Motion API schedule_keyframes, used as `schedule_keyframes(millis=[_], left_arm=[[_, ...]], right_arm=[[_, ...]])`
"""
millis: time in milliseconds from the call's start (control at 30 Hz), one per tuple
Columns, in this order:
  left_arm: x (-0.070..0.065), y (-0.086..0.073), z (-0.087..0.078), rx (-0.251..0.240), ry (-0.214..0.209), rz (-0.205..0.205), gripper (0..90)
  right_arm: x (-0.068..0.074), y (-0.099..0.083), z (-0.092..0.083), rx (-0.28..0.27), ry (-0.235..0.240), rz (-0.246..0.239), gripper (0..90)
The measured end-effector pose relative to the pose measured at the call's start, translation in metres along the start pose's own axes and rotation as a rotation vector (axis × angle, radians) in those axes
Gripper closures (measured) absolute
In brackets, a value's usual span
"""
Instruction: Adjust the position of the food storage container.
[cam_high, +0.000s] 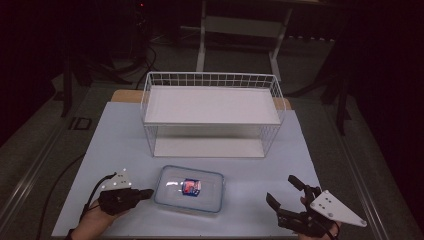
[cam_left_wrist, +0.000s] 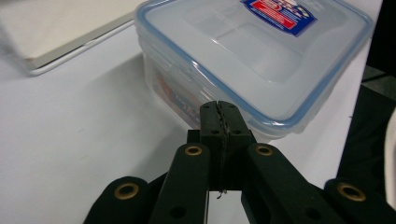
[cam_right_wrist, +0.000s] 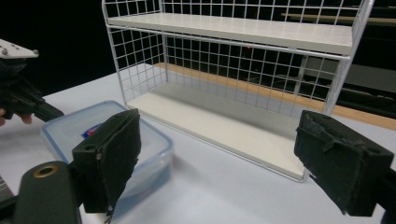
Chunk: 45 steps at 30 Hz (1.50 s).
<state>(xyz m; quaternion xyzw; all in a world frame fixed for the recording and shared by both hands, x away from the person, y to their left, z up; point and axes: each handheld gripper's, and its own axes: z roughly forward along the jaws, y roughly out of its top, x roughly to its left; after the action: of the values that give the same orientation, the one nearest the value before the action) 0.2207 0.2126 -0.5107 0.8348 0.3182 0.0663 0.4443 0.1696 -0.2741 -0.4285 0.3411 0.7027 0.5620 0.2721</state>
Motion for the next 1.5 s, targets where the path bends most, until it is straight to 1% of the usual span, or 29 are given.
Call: schedule_keyframes(millis=[33, 100, 167, 200, 367, 567, 633, 800, 900, 1000, 1233, 1367, 1400, 1433, 1467, 1500], left_arm=[[-0.003, 0.002, 0.003, -0.006, -0.010, 0.004, 88.9], [-0.006, 0.007, 0.009, -0.004, -0.027, 0.006, 88.9], [-0.009, 0.011, 0.013, -0.001, -0.037, 0.018, 88.9], [-0.012, 0.014, 0.018, -0.003, -0.057, 0.021, 88.9], [-0.017, 0.020, 0.026, 0.002, -0.069, 0.033, 88.9], [-0.024, 0.028, 0.038, 0.012, -0.093, 0.056, 88.9], [-0.026, 0.030, 0.041, 0.012, -0.102, 0.062, 88.9], [-0.029, 0.033, 0.046, 0.008, -0.106, 0.058, 88.9], [-0.029, 0.034, 0.049, 0.006, -0.105, 0.050, 88.9], [-0.030, 0.035, 0.052, 0.007, -0.102, 0.057, 88.9], [-0.029, 0.037, 0.056, 0.008, -0.095, 0.047, 88.8], [-0.029, 0.038, 0.053, 0.005, -0.097, 0.045, 88.7], [-0.029, 0.038, 0.050, -0.005, -0.095, 0.041, 88.7], [-0.028, 0.039, 0.048, -0.013, -0.098, 0.032, 88.7], [-0.027, 0.042, 0.043, -0.028, -0.105, 0.014, 88.6], [-0.027, 0.042, 0.043, -0.028, -0.105, 0.014, 88.5]], right_arm=[[0.000, 0.000, 0.000, 0.000, 0.001, -0.001, 14.5], [0.000, 0.000, 0.001, 0.000, 0.008, -0.003, 14.7], [0.000, 0.000, 0.001, 0.001, 0.009, -0.007, 14.7], [0.000, -0.001, 0.001, 0.001, 0.010, -0.005, 14.7], [-0.002, -0.001, 0.000, 0.003, 0.003, 0.002, 14.7], [-0.002, -0.002, 0.001, 0.008, 0.012, 0.005, 14.7], [-0.002, -0.002, 0.001, 0.010, 0.009, -0.007, 14.6], [-0.001, -0.002, 0.001, 0.011, 0.013, -0.007, 14.4], [-0.001, -0.003, 0.002, 0.015, 0.013, -0.013, 14.3], [-0.001, -0.003, 0.002, 0.017, 0.013, -0.012, 14.2], [0.000, -0.003, 0.003, 0.019, 0.013, -0.013, 14.3], [0.000, -0.003, 0.002, 0.018, 0.012, -0.010, 14.2], [0.000, -0.003, 0.002, 0.019, 0.012, -0.009, 14.2], [0.000, -0.003, 0.002, 0.020, 0.012, -0.009, 14.3], [0.000, -0.003, 0.002, 0.020, 0.013, -0.008, 14.3], [0.000, -0.003, 0.002, 0.020, 0.013, -0.008, 14.3]])
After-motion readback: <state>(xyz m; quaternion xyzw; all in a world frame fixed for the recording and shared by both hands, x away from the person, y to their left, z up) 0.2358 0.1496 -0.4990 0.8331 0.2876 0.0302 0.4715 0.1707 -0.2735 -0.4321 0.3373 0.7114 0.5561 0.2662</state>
